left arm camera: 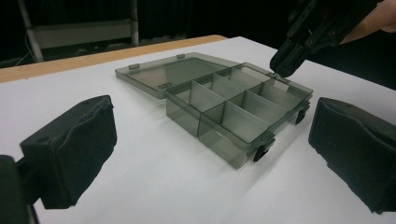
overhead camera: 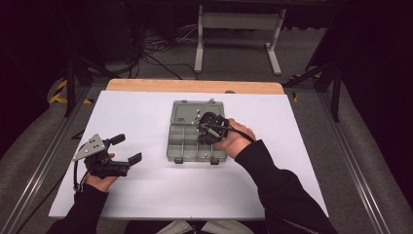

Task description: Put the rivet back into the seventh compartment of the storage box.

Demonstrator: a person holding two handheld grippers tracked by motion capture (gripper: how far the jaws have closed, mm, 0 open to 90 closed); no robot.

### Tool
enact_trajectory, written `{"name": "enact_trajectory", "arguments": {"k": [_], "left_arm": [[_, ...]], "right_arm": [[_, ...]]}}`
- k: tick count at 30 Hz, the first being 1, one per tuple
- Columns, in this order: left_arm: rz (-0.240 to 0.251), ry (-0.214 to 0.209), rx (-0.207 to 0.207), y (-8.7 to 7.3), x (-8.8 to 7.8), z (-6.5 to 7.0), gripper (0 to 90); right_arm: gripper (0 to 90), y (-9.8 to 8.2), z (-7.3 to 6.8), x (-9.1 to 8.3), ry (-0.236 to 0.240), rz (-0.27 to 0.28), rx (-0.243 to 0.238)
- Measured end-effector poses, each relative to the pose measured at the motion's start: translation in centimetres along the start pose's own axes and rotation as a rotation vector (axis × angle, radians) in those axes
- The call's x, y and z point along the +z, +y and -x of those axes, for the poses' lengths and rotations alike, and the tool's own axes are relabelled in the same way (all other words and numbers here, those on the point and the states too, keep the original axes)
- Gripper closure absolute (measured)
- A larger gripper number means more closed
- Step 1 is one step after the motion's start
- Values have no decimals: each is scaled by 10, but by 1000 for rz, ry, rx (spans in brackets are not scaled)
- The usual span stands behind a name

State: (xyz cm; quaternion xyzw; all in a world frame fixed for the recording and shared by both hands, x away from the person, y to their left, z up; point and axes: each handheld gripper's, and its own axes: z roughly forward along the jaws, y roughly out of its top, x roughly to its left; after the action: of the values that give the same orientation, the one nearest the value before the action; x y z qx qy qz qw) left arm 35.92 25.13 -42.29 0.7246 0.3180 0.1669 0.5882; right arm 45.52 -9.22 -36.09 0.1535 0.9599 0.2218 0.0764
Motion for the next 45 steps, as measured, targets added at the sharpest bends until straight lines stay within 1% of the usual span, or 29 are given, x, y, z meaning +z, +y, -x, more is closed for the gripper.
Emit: {"name": "enact_trajectory", "arguments": {"k": [5,7,8,11,15,27,35,45], "left_arm": [[-1,0,0,0,0,0,15],[-1,0,0,0,0,0,15],[-1,-1,0,0,0,0,15],[-1,-1,0,0,0,0,15],[-2,-1,-1,0,0,0,15],[-2,-2,-1,0,1,0,15],[-1,-2,-2,0,0,0,15],[-5,0,-2,0,1,0,15]], "right_arm": [[823,-3,2,7,8,-20,5],[823,-4,3,10,11,-26,17],[823,-4,4,12,11,-26,7],[823,-5,3,14,17,-34,20],[823,-6,4,18,22,-49,16],[823,-11,6,29,26,-74,26],[823,-14,6,36,32,-105,21],[823,-17,5,44,47,-118,23]]}}
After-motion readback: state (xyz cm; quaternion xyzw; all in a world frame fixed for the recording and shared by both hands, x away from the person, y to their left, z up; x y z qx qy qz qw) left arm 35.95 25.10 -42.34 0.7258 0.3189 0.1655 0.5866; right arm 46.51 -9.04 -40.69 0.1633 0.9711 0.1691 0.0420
